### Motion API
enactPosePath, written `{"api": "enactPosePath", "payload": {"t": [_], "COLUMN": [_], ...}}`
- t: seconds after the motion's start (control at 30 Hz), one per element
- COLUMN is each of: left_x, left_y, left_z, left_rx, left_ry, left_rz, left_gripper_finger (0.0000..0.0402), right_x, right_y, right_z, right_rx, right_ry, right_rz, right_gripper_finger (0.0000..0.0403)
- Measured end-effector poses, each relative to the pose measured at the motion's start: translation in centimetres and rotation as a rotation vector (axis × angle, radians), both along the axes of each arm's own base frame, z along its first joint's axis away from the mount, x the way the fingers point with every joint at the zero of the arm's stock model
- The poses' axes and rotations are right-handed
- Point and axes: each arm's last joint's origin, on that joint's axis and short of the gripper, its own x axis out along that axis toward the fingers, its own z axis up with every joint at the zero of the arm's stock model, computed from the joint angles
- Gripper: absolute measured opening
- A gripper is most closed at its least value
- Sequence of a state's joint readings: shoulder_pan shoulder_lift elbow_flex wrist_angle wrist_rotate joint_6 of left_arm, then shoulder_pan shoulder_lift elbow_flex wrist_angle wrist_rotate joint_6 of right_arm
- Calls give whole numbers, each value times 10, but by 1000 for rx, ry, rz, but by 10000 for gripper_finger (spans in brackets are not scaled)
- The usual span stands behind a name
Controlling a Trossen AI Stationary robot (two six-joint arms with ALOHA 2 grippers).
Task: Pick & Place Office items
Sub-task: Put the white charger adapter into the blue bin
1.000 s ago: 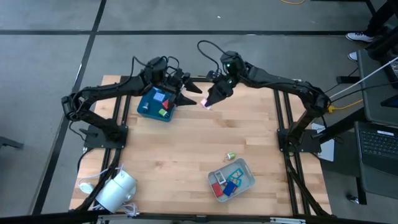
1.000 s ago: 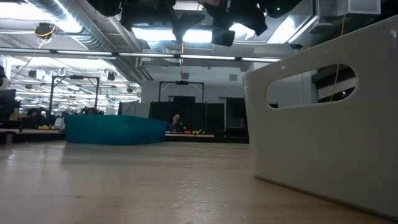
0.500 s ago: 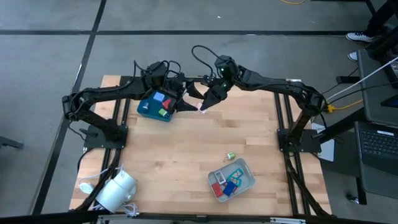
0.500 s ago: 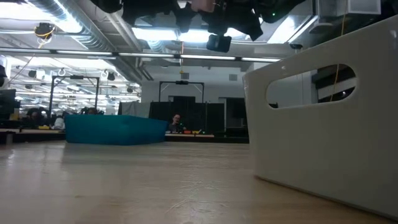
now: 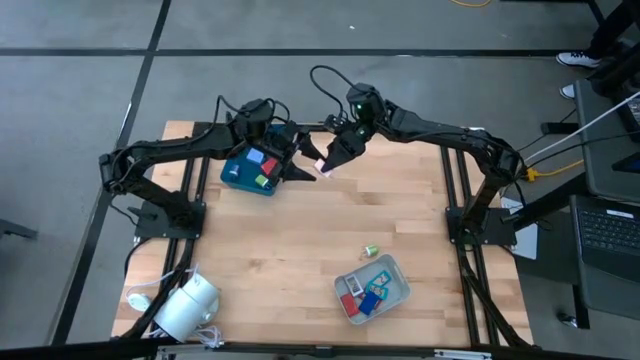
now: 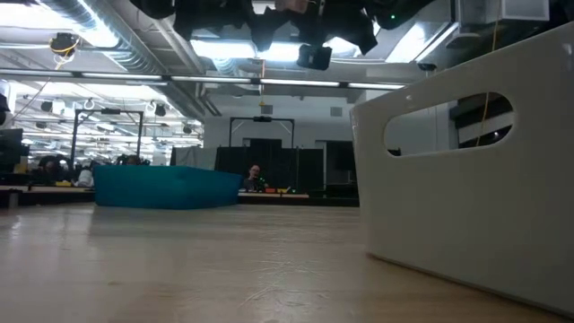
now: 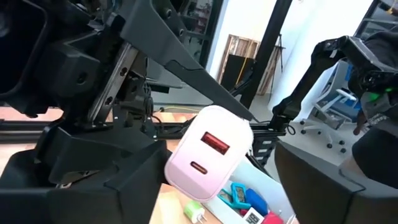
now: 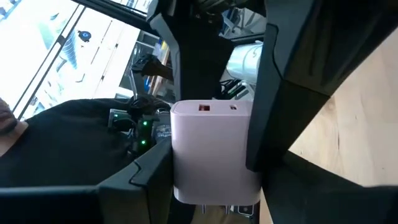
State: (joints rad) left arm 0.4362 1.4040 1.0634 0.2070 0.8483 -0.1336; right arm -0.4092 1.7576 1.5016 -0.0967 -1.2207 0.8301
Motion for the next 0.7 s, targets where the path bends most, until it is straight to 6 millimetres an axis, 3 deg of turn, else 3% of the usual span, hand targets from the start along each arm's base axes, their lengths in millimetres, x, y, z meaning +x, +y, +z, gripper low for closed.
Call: {"api": "enactPosePath", "payload": {"t": [0.5, 0.7], "left_x": [0, 0], "left_y": [0, 0], "left_z": [-3, -3], "left_rx": [9, 11], "left_ry": [12, 11], "left_rz": [-5, -8], "left_gripper_finger": [143, 138], "right_x": [0, 0], "right_y": [1, 1], "right_z": [1, 1], "right_rx": [-2, -2], "right_ry": [-7, -7], "right_rz": [4, 3], "right_gripper_finger": [193, 193]}}
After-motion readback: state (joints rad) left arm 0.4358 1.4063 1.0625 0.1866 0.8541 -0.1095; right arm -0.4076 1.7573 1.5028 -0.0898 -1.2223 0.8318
